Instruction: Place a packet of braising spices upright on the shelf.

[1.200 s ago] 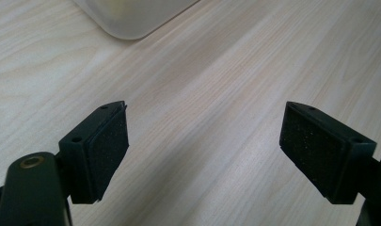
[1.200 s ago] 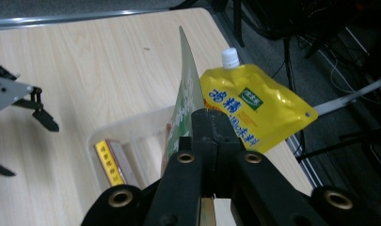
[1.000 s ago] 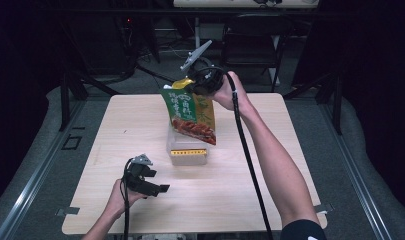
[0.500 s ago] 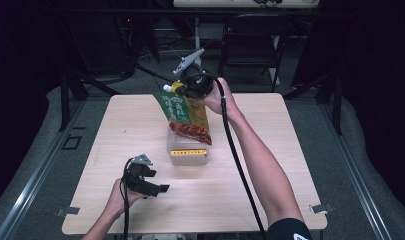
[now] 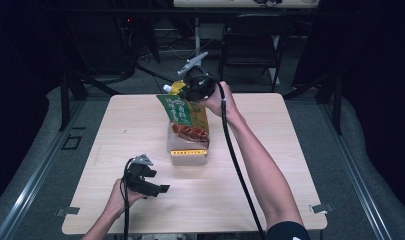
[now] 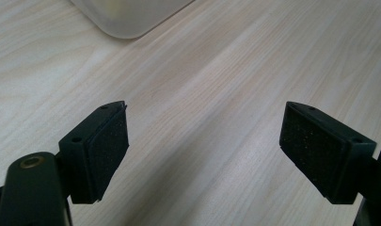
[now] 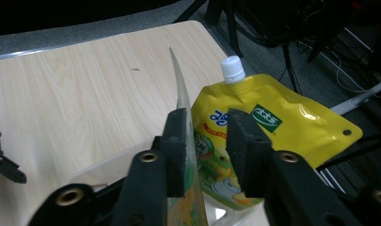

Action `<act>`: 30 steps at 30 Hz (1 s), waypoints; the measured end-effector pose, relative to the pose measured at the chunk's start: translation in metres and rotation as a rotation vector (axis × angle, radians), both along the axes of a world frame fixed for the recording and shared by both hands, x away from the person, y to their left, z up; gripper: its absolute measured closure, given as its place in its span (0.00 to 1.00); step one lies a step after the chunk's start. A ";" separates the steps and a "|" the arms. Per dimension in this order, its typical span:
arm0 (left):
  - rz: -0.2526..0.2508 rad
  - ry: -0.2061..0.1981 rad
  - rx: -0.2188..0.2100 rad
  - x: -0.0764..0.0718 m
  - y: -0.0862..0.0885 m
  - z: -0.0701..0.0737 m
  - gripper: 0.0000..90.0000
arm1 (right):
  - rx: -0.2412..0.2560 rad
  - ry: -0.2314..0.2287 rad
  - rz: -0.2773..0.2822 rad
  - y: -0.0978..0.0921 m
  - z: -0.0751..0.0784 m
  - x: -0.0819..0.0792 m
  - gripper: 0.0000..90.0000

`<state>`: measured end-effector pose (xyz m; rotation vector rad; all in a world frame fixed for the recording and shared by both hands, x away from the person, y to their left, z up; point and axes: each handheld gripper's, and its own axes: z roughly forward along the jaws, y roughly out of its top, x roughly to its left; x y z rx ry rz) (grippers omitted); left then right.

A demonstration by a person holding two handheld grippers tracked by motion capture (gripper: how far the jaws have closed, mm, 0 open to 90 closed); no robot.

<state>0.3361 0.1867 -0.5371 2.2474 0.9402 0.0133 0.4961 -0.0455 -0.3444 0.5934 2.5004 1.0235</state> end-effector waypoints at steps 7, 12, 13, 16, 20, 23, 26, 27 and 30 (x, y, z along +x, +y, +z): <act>0.001 -0.006 0.002 -0.001 -0.002 0.000 0.18 | 0.016 0.013 -0.059 -0.034 0.013 -0.015 0.41; 0.004 -0.008 0.004 0.000 -0.001 0.000 0.18 | 0.020 0.033 -0.097 -0.062 0.013 -0.030 0.26; 0.004 -0.009 0.002 0.000 -0.001 0.000 0.17 | 0.019 0.037 -0.104 -0.068 0.012 -0.034 0.24; 0.005 -0.011 0.005 0.000 -0.001 0.000 0.17 | 0.007 0.054 -0.124 -0.083 0.007 -0.046 0.18; 0.010 -0.009 0.006 0.000 -0.001 0.000 0.17 | 0.006 0.083 -0.154 -0.103 -0.008 -0.064 0.16; 0.008 -0.010 0.009 0.001 0.001 0.001 0.17 | -0.006 0.103 -0.171 -0.117 -0.024 -0.078 0.15; 0.010 -0.015 0.009 0.001 0.001 0.001 0.17 | -0.025 0.116 -0.186 -0.129 -0.041 -0.089 0.15; 0.011 -0.015 0.009 0.001 0.001 0.001 0.17 | -0.020 0.130 -0.192 -0.133 -0.047 -0.092 0.15; 0.013 -0.015 0.006 0.000 0.001 0.001 0.17 | -0.024 0.151 -0.217 -0.148 -0.068 -0.103 0.15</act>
